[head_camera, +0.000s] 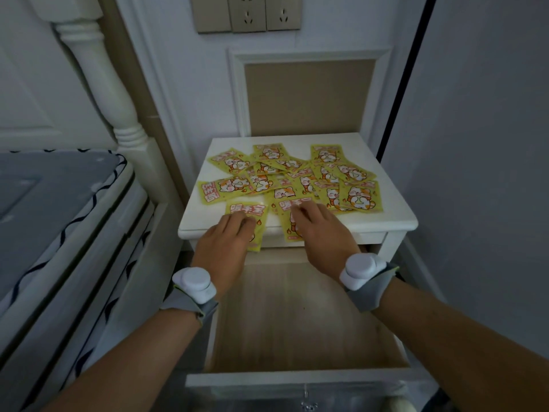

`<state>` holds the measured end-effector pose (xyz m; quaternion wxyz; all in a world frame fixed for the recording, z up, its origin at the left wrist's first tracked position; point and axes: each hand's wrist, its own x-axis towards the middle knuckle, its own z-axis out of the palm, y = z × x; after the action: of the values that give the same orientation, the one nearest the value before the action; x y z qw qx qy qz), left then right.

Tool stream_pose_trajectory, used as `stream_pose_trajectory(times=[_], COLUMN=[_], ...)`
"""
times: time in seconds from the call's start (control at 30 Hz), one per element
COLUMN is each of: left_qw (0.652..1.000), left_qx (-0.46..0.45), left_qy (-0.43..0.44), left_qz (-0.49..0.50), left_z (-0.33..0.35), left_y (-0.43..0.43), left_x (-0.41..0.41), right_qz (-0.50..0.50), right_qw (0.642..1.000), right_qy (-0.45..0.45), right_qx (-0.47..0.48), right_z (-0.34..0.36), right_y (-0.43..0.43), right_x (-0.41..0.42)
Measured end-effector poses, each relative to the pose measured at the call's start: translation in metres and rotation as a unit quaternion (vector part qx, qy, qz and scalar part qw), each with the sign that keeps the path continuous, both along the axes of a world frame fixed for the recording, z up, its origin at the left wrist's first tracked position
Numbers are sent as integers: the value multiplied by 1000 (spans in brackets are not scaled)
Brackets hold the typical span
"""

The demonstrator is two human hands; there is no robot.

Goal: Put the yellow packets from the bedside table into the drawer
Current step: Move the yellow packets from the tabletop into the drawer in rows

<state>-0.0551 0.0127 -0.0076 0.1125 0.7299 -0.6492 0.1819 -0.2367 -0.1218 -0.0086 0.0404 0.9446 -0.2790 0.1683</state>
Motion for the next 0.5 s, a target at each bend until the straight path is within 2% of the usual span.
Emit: stream_pose_trajectory(times=[0.17, 0.33, 0.5], left_qw=[999, 994, 994], left_qx=[-16, -45, 0], left_qy=[5, -29, 11], left_qz=[-35, -96, -111], left_z=[2, 6, -12], left_y=[25, 50, 60], left_x=[3, -12, -16], right_qz=[17, 57, 82], right_qw=[999, 997, 995], right_qy=[-26, -34, -63], right_qx=[18, 24, -3], right_z=[2, 5, 13], right_y=[11, 15, 31], right_x=[-9, -17, -32])
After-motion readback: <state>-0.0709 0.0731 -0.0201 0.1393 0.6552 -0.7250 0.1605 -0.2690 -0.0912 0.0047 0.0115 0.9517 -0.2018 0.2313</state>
